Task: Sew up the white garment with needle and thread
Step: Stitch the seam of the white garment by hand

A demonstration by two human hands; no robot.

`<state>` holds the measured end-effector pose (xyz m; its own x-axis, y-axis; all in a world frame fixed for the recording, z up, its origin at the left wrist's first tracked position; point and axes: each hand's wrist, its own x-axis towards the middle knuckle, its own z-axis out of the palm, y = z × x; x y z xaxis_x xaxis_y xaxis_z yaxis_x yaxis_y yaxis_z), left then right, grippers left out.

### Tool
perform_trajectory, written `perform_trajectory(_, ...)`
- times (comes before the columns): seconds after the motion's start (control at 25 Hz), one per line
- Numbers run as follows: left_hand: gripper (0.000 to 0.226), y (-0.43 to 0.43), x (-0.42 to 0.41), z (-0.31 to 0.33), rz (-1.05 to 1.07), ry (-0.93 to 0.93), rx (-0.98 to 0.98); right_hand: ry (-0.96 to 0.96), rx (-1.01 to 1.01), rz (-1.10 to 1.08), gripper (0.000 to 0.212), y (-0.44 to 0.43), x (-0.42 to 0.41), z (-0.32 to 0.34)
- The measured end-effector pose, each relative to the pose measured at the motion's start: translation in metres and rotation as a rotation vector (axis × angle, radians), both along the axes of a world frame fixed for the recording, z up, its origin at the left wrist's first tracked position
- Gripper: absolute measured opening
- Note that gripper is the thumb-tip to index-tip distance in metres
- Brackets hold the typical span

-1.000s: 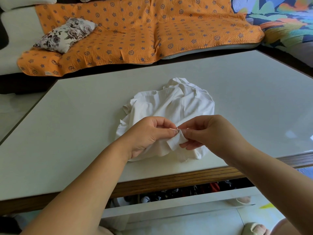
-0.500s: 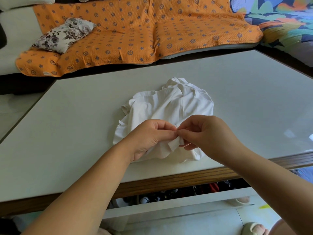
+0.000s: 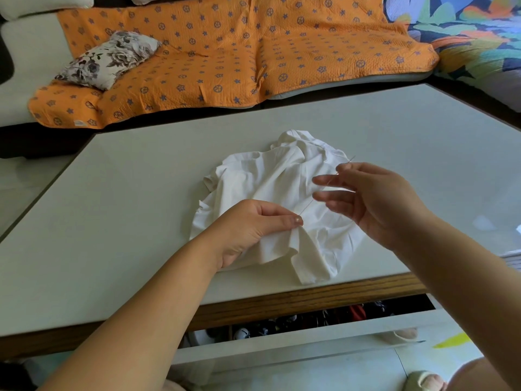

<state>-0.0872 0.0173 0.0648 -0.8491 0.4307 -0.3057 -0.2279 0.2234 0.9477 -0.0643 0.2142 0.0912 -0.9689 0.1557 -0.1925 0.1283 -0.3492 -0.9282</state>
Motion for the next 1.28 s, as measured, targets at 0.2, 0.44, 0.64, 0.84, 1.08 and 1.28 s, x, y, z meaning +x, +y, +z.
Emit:
perform_trajectory(0.2, 0.009, -0.004, 0.001, 0.003, -0.039, -0.024, -0.012, 0.029, -0.059, -0.139, 0.014, 0.018, -0.019, -0.005)
perform_trajectory(0.44, 0.016, -0.011, 0.002, 0.008, -0.098, 0.0, -0.022, 0.09, 0.647, -0.289, 0.012, 0.035, -0.035, -0.02)
perform_trajectory(0.64, 0.018, -0.015, -0.001, 0.01, -0.109, 0.022, -0.061, 0.086, 0.861, -0.293, 0.012, 0.046, -0.039, -0.026)
perform_trajectory(0.84, 0.017, -0.019, -0.003, 0.013, -0.139, 0.017, -0.084, 0.05, 0.981, -0.281, 0.011, 0.058, -0.042, -0.033)
perform_trajectory(1.08, 0.019, -0.022, -0.002, 0.016, -0.193, -0.013, -0.145, 0.042, 1.045, -0.268, 0.013, 0.061, -0.044, -0.038)
perform_trajectory(1.28, 0.021, -0.019, -0.002, 0.013, -0.115, 0.039, -0.118, -0.014, 1.036, -0.144, 0.01, 0.048, -0.035, -0.031)
